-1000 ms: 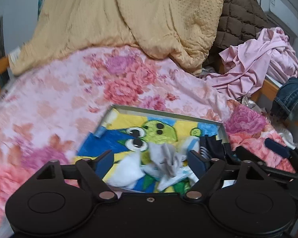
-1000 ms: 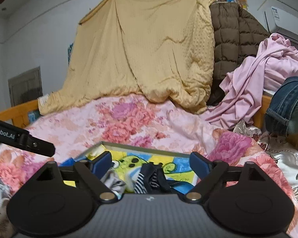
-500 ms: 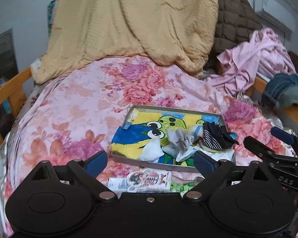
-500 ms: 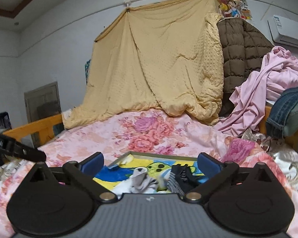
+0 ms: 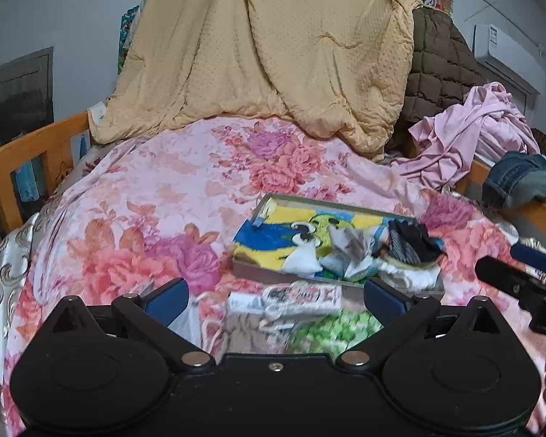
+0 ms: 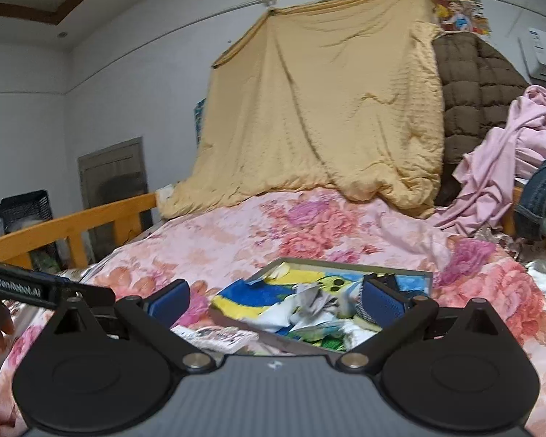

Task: Organize soft objects
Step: 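Move both tools back toward the remaining pile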

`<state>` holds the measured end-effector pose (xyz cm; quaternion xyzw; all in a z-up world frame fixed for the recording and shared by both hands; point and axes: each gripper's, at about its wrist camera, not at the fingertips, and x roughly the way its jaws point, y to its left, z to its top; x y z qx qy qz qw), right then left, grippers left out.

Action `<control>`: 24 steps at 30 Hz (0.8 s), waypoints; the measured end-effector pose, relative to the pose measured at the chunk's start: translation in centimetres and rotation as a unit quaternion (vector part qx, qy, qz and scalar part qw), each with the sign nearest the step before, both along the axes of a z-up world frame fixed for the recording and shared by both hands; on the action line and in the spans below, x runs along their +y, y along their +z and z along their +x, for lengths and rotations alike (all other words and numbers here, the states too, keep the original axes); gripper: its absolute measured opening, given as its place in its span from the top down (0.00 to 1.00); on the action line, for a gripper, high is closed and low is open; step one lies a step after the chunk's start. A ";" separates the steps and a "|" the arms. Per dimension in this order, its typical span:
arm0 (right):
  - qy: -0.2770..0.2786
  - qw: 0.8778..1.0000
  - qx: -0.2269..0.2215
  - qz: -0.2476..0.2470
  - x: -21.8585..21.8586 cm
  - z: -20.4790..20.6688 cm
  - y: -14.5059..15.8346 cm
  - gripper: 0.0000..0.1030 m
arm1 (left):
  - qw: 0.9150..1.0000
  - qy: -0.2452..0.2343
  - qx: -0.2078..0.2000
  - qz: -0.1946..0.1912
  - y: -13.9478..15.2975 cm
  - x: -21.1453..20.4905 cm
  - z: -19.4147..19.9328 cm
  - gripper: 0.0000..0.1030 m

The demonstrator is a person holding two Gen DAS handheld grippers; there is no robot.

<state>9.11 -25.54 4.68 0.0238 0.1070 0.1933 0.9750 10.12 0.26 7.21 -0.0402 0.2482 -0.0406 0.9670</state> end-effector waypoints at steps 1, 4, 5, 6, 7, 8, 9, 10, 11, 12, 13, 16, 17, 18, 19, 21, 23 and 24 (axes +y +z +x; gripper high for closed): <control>0.005 1.000 0.001 -0.002 0.3 -0.1 -0.1 0.00 | 1.000 0.000 0.002 0.000 -0.4 0.2 -0.2 0.01; 0.025 1.000 0.004 -0.014 1.4 -0.5 -0.5 0.00 | 1.000 0.007 0.016 -0.001 -1.5 1.0 -0.8 0.01; 0.032 0.999 0.005 -0.021 1.8 -0.6 -0.7 0.00 | 1.000 0.011 0.020 -0.001 -1.8 1.3 -0.9 0.01; 0.041 0.999 0.007 -0.027 2.3 -0.7 -0.9 0.00 | 1.000 0.014 0.023 -0.001 -2.1 1.6 -1.1 0.01; 0.048 0.998 0.008 -0.033 2.7 -0.9 -1.1 0.00 | 1.000 0.016 0.026 -0.001 -2.3 1.9 -1.2 0.01; 0.056 0.998 0.010 -0.039 3.2 -1.0 -1.2 0.00 | 0.999 0.019 0.030 -0.001 -2.6 2.2 -1.4 0.01; 0.064 0.997 0.011 -0.044 3.6 -1.2 -1.4 0.00 | 0.999 0.021 0.034 0.000 -2.9 2.5 -1.5 0.01; 0.072 0.996 0.012 -0.050 4.1 -1.3 -1.6 0.00 | 0.999 0.022 0.039 0.001 -3.1 2.9 -1.6 0.01; 0.079 0.995 0.012 -0.056 4.4 -1.4 -1.8 0.00 | 0.999 0.024 0.042 0.002 -3.3 3.2 -1.6 0.01; 0.085 0.994 0.013 -0.062 4.8 -1.5 -2.0 0.00 | 0.999 0.026 0.043 0.002 -3.5 3.4 -1.7 0.01; 0.090 0.994 0.013 -0.067 5.2 -1.7 -2.1 0.00 | 0.999 0.028 0.045 0.002 -3.7 3.8 -1.8 0.01; 0.107 0.991 0.019 -0.081 6.2 -1.9 -2.7 0.00 | 0.998 0.033 0.051 0.000 -4.1 4.5 -1.9 0.01; 0.112 0.990 0.020 -0.085 6.5 -2.0 -2.9 0.00 | 0.998 0.034 0.052 0.000 -4.3 4.9 -2.0 0.01; 0.117 0.989 0.022 -0.089 6.8 -2.1 -3.1 0.00 | 0.998 0.035 0.052 0.000 -4.4 5.1 -2.2 0.01; 0.120 0.988 0.024 -0.094 7.1 -2.1 -3.3 0.00 | 0.998 0.036 0.052 0.000 -4.5 5.3 -2.2 0.01; 0.128 0.986 0.028 -0.102 7.7 -2.2 -3.6 0.00 | 0.998 0.039 0.054 -0.005 -4.9 5.9 -2.4 0.01; 0.135 0.984 0.030 -0.108 8.2 -2.4 -4.0 0.00 | 0.997 0.043 0.058 -0.012 -5.1 6.4 -2.4 0.01; 0.138 0.984 0.032 -0.111 8.5 -2.4 -4.2 0.00 | 0.997 0.045 0.060 -0.015 -5.3 6.7 -2.5 0.01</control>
